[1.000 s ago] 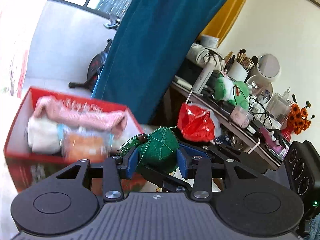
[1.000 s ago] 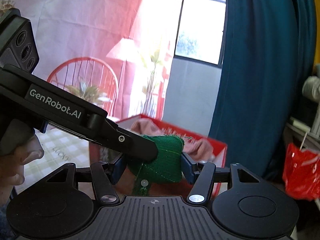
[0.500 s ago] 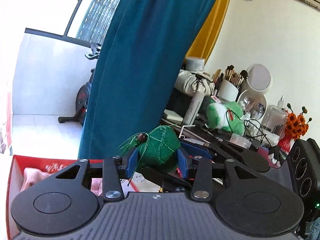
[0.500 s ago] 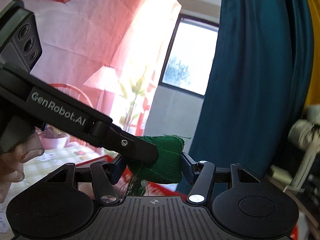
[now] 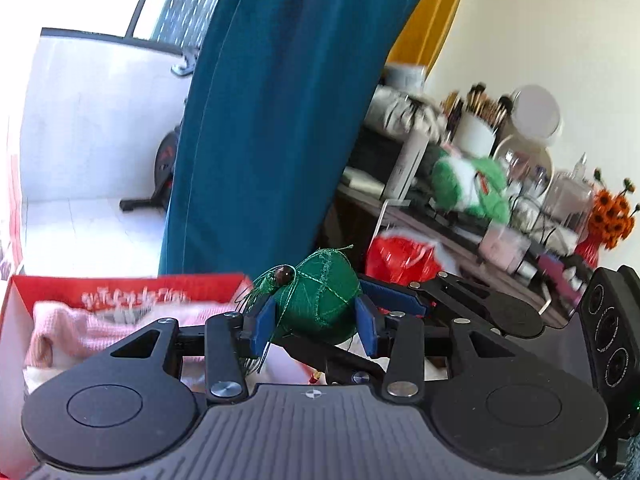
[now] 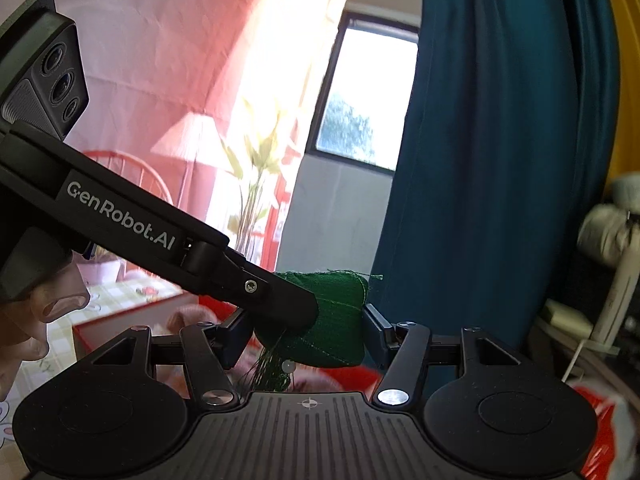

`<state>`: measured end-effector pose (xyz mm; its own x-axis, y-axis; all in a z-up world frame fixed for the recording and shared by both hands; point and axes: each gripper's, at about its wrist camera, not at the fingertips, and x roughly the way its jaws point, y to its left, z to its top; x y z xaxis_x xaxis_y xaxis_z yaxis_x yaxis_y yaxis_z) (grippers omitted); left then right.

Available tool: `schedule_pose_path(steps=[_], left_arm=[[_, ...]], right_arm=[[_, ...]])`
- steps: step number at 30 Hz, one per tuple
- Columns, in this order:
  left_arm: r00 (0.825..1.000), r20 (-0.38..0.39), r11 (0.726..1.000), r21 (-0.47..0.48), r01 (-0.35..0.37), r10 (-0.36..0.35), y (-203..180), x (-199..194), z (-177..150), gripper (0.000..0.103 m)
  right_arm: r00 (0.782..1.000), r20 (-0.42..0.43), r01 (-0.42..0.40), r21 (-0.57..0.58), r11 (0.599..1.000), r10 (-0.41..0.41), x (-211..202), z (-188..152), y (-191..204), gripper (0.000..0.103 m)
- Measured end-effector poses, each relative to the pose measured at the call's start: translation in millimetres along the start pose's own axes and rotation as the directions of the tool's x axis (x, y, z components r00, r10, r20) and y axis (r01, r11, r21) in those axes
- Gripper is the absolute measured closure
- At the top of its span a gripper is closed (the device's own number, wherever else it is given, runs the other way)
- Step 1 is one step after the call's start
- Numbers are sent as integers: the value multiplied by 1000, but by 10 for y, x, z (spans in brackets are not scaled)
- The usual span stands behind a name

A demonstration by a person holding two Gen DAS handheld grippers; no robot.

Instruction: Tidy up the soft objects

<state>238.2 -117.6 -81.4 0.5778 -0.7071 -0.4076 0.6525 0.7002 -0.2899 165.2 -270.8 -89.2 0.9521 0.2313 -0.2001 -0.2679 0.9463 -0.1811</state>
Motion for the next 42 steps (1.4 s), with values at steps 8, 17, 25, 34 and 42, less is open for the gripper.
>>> schedule_pose_path(steps=[8, 17, 25, 34, 42], left_arm=[[997, -79, 998, -64, -15, 10, 254, 330, -321, 55], [991, -128, 997, -67, -41, 32, 364, 485, -477, 54], [982, -97, 984, -50, -170, 165, 427, 283, -444, 22], [945, -68, 946, -34, -321, 319, 492, -106, -408, 0], [913, -57, 913, -46, -406, 403, 523, -498, -435, 0]], right_arm=[[992, -120, -18, 161, 987, 38, 244, -460, -33, 48], [980, -195, -7, 181, 983, 43, 367, -669, 72, 47], [977, -214, 30, 152, 988, 3, 347, -616, 125, 31], [977, -211, 84, 219, 972, -37, 210, -572, 58, 1], [979, -199, 110, 304, 946, -50, 7, -396, 23, 0]])
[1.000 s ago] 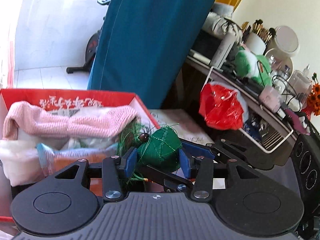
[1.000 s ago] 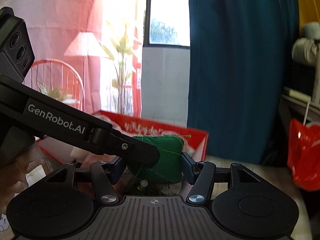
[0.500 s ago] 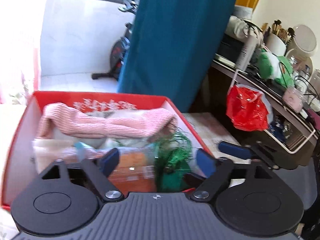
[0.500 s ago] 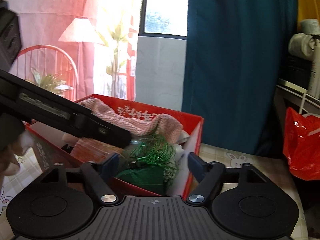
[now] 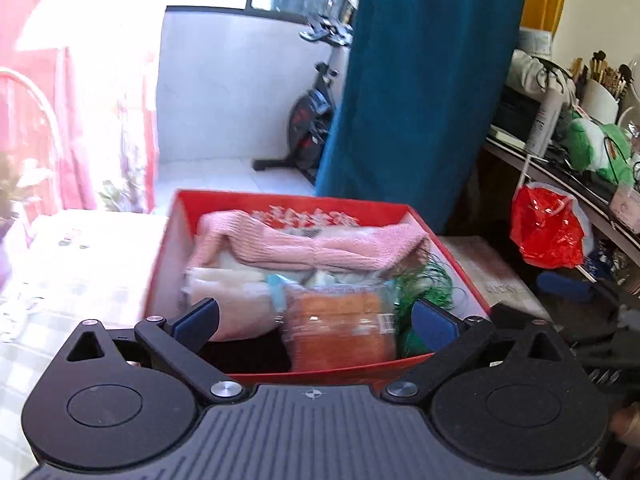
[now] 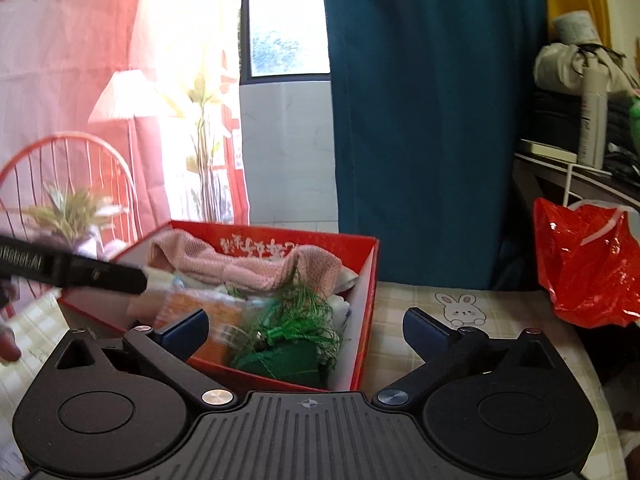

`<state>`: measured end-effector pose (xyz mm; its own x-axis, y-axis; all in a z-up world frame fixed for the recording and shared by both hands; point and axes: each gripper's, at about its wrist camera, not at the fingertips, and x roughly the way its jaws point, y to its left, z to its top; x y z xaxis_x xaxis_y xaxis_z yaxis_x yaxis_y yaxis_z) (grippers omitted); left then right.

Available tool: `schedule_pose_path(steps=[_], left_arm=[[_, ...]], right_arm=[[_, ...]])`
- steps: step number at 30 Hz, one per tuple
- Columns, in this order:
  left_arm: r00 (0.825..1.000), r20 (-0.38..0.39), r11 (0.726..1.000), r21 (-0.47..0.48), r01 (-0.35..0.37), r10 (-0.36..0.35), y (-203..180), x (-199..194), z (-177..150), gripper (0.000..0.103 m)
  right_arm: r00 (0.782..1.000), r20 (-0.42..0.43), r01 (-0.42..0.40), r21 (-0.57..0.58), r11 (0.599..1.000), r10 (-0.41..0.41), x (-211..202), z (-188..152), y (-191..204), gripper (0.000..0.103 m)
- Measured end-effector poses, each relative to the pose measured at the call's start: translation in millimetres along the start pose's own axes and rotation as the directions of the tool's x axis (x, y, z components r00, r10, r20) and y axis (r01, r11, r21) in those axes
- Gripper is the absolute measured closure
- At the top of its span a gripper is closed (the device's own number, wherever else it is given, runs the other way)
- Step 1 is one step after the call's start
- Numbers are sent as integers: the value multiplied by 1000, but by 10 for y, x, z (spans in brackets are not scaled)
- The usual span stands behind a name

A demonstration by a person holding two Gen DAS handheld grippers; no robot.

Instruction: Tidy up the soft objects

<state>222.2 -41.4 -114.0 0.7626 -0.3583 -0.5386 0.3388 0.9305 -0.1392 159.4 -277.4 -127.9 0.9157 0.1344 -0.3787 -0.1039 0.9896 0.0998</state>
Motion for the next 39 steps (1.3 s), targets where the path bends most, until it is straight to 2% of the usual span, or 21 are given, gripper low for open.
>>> schedule_pose_path(steps=[4, 7, 13, 21, 26, 32, 39], left_arm=[[996, 34, 996, 31, -78, 77, -13, -249, 28, 0], [997, 53, 997, 44, -62, 60, -15, -460, 76, 0], [983, 132, 987, 73, -141, 131, -91, -918, 165, 0], [975, 181, 990, 37, -135, 126, -155, -1429, 223, 0], [955, 230, 975, 74, -208, 186, -301, -1739, 158, 0], [951, 242, 976, 53, -209, 191, -318, -1891, 173, 0], [948, 237, 973, 38, -226, 211, -313, -1868, 189, 0]], right_arm=[[999, 50, 6, 17, 1000, -7, -214, 126, 45, 0], [997, 74, 7, 46, 999, -11, -402, 230, 82, 0], [996, 78, 39, 63, 997, -44, -737, 382, 207, 0], [996, 88, 23, 90, 996, -31, -1194, 573, 323, 0], [991, 115, 61, 94, 994, -72, -1475, 631, 422, 0], [991, 122, 46, 108, 993, -59, -1671, 644, 453, 0], [989, 118, 77, 104, 992, -89, -1721, 669, 424, 0]])
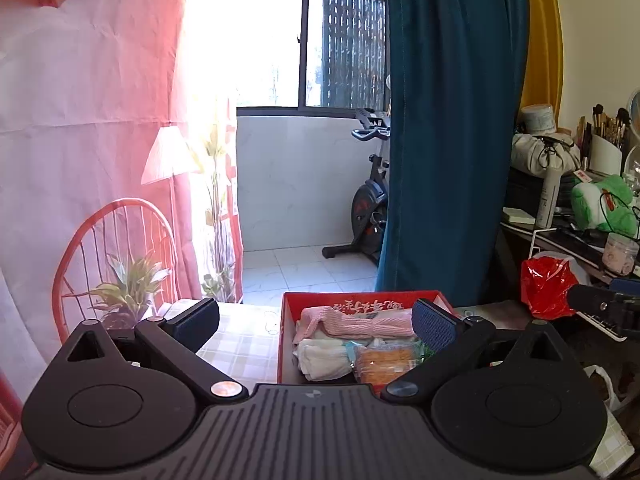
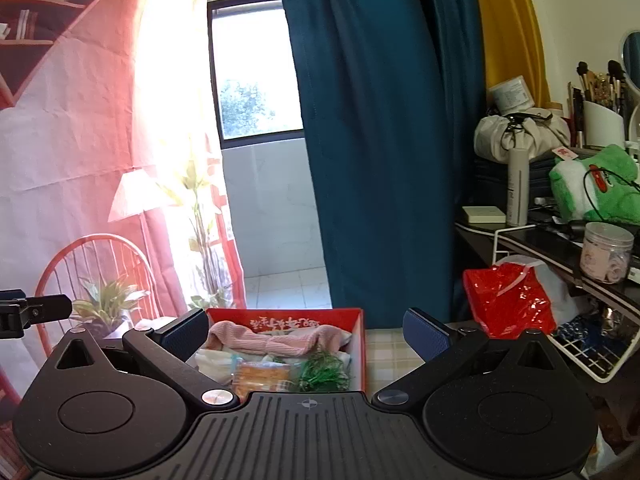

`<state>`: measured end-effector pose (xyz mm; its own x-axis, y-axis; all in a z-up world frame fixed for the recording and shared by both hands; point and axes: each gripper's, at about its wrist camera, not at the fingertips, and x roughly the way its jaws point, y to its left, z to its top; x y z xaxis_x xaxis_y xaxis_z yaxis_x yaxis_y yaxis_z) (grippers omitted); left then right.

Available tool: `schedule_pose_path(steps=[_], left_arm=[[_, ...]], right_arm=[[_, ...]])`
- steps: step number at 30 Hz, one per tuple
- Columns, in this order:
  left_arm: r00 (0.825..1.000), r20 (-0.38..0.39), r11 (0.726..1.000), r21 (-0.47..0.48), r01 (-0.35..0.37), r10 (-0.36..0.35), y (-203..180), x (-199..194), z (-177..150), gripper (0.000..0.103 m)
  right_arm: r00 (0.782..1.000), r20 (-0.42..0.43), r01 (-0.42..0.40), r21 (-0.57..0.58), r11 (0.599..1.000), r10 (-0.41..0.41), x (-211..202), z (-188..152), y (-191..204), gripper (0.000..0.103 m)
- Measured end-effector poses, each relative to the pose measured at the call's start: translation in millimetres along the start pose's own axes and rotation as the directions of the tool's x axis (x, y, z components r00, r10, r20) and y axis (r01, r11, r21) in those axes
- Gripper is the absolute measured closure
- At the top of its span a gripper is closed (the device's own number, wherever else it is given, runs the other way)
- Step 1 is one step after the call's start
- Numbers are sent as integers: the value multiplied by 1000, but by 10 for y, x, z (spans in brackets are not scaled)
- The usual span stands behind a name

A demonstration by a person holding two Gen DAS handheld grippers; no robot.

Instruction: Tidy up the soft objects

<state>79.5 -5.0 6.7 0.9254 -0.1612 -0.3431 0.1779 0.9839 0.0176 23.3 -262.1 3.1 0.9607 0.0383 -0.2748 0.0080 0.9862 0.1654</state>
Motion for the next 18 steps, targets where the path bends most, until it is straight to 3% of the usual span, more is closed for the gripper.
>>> schedule_pose_path(steps=[18], left_arm=[[1000, -2, 1000, -5, -10, 10, 11, -37, 18, 0]], right_arm=[[1000, 13, 17, -11, 1000, -16, -83, 52, -29, 0]])
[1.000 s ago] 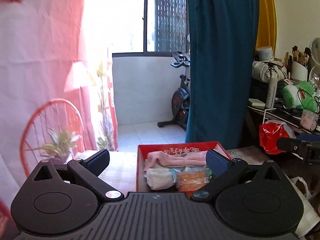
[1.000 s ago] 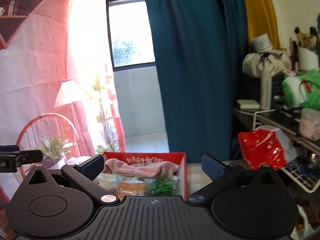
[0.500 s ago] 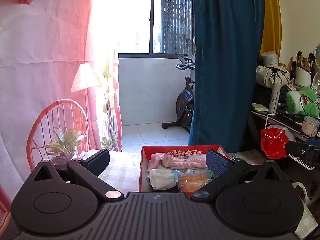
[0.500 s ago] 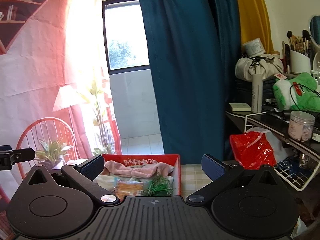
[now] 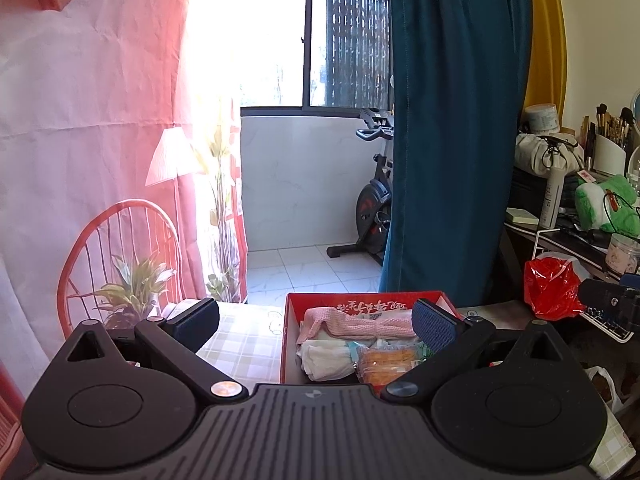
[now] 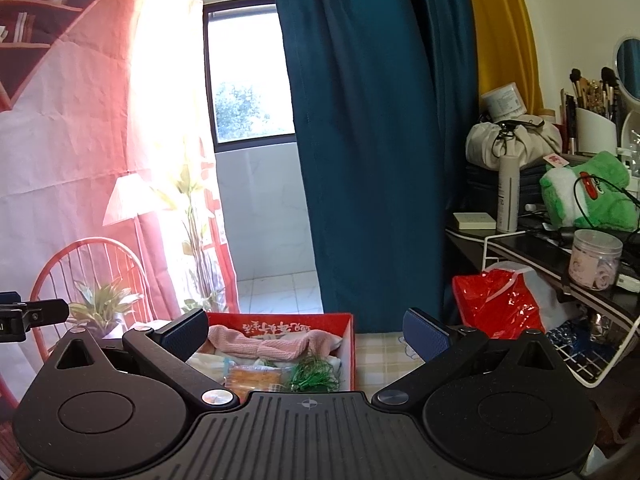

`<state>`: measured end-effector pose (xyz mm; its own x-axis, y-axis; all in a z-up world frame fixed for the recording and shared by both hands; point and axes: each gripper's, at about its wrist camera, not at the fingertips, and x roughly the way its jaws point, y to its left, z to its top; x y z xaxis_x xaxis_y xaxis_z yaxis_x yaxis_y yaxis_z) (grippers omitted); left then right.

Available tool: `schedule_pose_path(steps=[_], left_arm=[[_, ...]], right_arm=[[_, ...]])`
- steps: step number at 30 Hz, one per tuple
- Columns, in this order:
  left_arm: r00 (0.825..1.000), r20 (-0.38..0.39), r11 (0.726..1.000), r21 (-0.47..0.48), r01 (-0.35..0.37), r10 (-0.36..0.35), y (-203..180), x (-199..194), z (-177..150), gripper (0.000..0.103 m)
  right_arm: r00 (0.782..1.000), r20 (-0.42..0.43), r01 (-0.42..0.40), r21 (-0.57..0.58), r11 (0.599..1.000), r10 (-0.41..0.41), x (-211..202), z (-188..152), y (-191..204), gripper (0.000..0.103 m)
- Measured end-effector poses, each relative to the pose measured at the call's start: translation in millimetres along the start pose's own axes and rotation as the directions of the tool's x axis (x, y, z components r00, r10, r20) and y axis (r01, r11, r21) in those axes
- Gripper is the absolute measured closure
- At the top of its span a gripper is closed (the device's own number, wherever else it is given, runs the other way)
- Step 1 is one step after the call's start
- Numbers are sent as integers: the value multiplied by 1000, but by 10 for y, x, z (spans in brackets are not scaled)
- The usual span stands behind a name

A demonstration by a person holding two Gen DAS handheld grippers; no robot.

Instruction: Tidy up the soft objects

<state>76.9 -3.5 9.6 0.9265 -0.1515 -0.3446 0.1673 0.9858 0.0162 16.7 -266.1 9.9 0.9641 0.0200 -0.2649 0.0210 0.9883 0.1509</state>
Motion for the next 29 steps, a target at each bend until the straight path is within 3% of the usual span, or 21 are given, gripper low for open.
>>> schedule_pose_path(steps=[29], left_arm=[[1000, -1, 1000, -23, 19, -19, 78, -4, 29, 0]], right_arm=[[999, 27, 18, -15, 1000, -18, -84, 54, 13, 0]])
